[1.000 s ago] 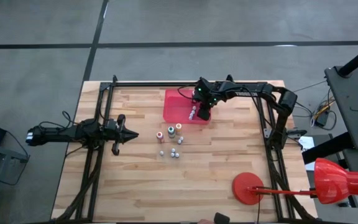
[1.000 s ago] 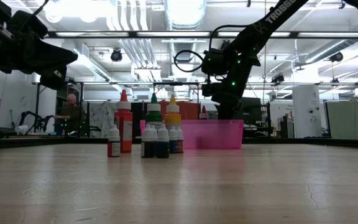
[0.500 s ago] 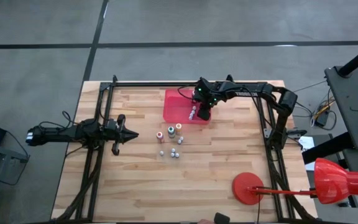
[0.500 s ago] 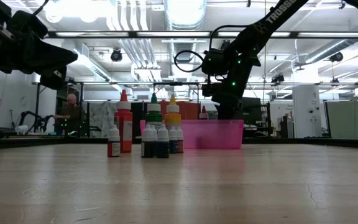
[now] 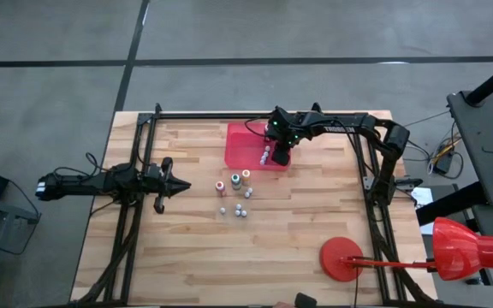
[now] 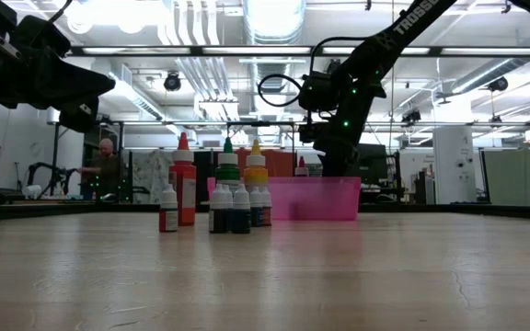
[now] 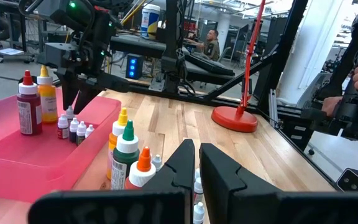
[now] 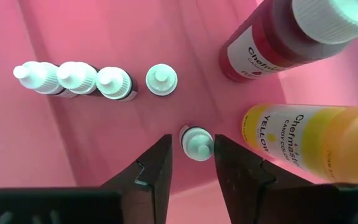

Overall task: Pick & Place food coloring
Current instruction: Put the small purple food coloring bottle into the pink bin, then put the small red food coloring bottle into the pink bin

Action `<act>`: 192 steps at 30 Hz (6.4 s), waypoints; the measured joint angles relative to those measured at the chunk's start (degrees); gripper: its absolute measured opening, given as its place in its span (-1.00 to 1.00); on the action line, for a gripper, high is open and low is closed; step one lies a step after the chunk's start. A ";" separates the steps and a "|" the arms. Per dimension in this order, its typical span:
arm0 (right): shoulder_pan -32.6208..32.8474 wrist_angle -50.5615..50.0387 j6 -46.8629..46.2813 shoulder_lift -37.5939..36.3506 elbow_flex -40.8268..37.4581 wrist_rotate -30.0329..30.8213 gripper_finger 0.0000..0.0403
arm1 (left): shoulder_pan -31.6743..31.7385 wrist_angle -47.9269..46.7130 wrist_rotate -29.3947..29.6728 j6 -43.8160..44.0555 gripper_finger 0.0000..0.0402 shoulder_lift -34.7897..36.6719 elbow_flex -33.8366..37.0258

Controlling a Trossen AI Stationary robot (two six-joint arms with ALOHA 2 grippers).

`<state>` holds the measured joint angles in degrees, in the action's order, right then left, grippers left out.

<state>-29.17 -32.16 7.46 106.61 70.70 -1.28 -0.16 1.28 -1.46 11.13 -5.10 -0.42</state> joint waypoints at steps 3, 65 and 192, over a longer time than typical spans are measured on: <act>0.00 0.00 0.07 -0.02 0.00 -0.02 -0.45 | 0.00 0.00 0.00 0.00 -1.00 0.00 -0.01; 22.35 -2.95 10.30 -14.71 -0.87 -11.39 -0.20 | 0.01 0.00 -0.01 -0.01 -1.00 0.02 -0.01; 23.80 5.80 1.55 2.27 6.26 -7.74 -0.24 | 0.00 0.00 0.01 0.01 -1.00 0.02 0.00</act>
<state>-5.37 -26.36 9.01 108.88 76.96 -9.02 -0.16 1.28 -1.45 11.13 -5.08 -0.42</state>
